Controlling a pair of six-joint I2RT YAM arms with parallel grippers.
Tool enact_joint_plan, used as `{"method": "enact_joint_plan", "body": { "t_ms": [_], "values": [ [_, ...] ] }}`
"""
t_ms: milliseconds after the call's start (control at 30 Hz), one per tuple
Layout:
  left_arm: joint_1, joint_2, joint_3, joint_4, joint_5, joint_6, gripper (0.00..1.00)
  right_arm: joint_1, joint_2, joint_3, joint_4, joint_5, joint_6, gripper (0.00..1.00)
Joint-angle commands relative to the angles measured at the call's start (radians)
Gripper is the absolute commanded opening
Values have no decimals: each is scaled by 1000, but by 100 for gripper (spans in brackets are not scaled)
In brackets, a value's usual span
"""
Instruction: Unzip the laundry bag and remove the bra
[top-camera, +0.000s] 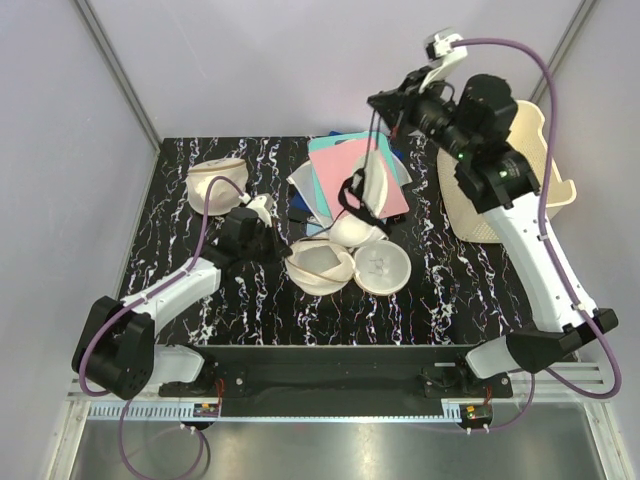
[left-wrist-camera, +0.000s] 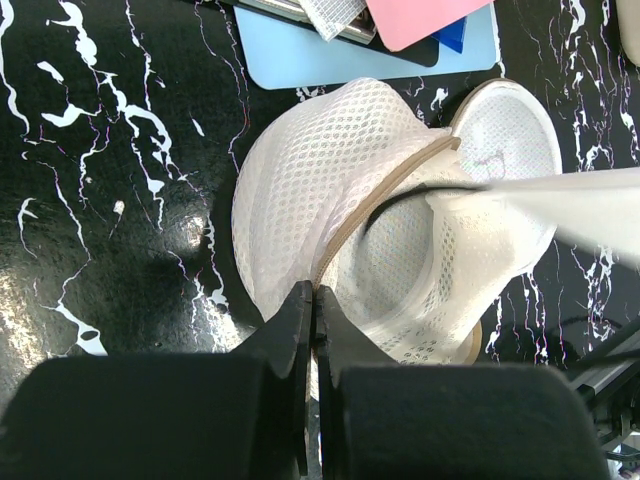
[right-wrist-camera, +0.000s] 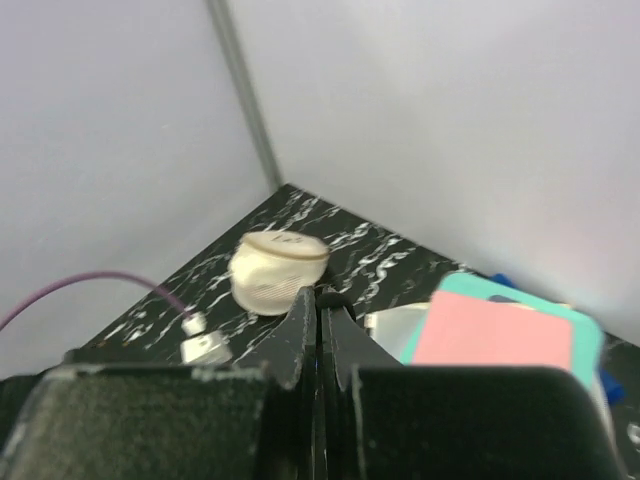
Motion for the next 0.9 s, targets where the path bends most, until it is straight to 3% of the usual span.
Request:
{"method": "enact_joint_plan", "body": {
  "t_ms": [0,167,367,500,867],
  "values": [
    [-4,-27,22,40,-14,17,0,-88,24,132,-42,2,-24,0],
    [-4,-24,23,39,-16,17,0,-217,79,290,-112,-8,-35,0],
    [-4,-24,25,40,-16,19,0,-396,273,657,-259,-67,-3,0],
    [-4,-32,26,33,-23,22,0,-621,384,864,-289,-138,112,0],
    [-6,-33,51,7,-39,39,0,-924,539,906,-195,-230,296,0]
  ]
}}
